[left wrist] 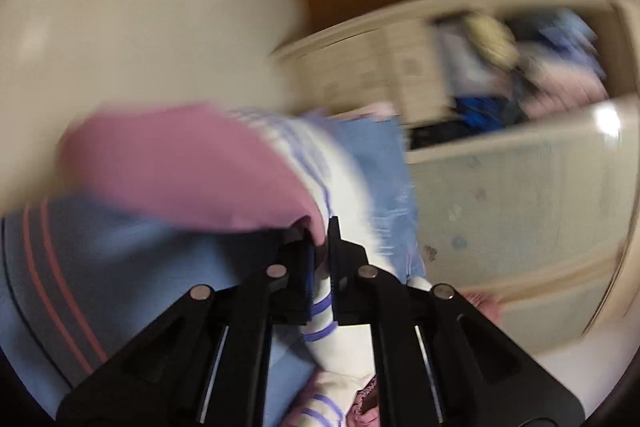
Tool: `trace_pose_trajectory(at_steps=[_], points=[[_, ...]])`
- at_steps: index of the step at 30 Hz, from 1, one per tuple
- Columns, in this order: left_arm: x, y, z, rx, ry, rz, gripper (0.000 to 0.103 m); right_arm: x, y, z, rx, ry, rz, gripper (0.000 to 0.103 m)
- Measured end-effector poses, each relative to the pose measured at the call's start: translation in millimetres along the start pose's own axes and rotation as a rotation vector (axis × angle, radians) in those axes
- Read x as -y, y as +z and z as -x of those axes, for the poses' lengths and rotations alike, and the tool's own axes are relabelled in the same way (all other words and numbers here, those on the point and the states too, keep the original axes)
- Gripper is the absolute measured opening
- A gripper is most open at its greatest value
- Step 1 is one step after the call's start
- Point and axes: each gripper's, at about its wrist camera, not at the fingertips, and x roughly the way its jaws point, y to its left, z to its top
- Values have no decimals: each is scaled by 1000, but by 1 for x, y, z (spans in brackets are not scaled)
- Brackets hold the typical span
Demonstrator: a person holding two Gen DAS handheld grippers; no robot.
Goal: Fold large clothes
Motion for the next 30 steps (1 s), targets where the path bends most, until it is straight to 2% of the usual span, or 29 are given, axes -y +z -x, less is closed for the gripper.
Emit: trace_pose_trajectory(at_steps=[2, 4, 5, 7, 9, 11, 14, 16, 19, 21, 23, 25, 27, 30], points=[[57, -21, 15, 49, -39, -195, 5, 0, 0, 0, 0, 1, 0, 102], [127, -62, 25, 56, -105, -443, 6, 0, 0, 0, 0, 3, -2, 102], [161, -91, 24, 47, -110, -583, 6, 0, 0, 0, 0, 4, -2, 102], [211, -160, 11, -44, -103, -856, 8, 1, 0, 0, 1, 8, -6, 102], [233, -231, -10, -197, -106, -1029, 8, 2, 0, 0, 2, 15, -12, 102], [229, -289, -26, -338, -81, -1119, 10, 4, 0, 1, 5, 25, -21, 102], [210, -343, -42, -446, -33, -1192, 13, 8, 0, 2, 10, 46, -37, 102], [192, -362, -42, -492, -26, -1173, 30, 10, -1, 3, 12, 59, -47, 102], [167, -357, -34, -541, -53, -1065, 46, 13, -1, 4, 18, 83, -62, 102], [159, -342, -32, -533, -71, -1002, 48, 15, -1, 6, 21, 101, -76, 102], [149, -330, -23, -493, -65, -958, 54, 18, -1, 6, 25, 115, -88, 102], [140, -305, -20, -441, -43, -873, 59, 19, -1, 7, 27, 123, -95, 102], [128, -278, -27, -445, -38, -716, 63, 17, -1, 8, 27, 119, -92, 102], [87, -237, -50, -551, -145, -324, 67, 17, -1, 8, 24, 107, -83, 102]])
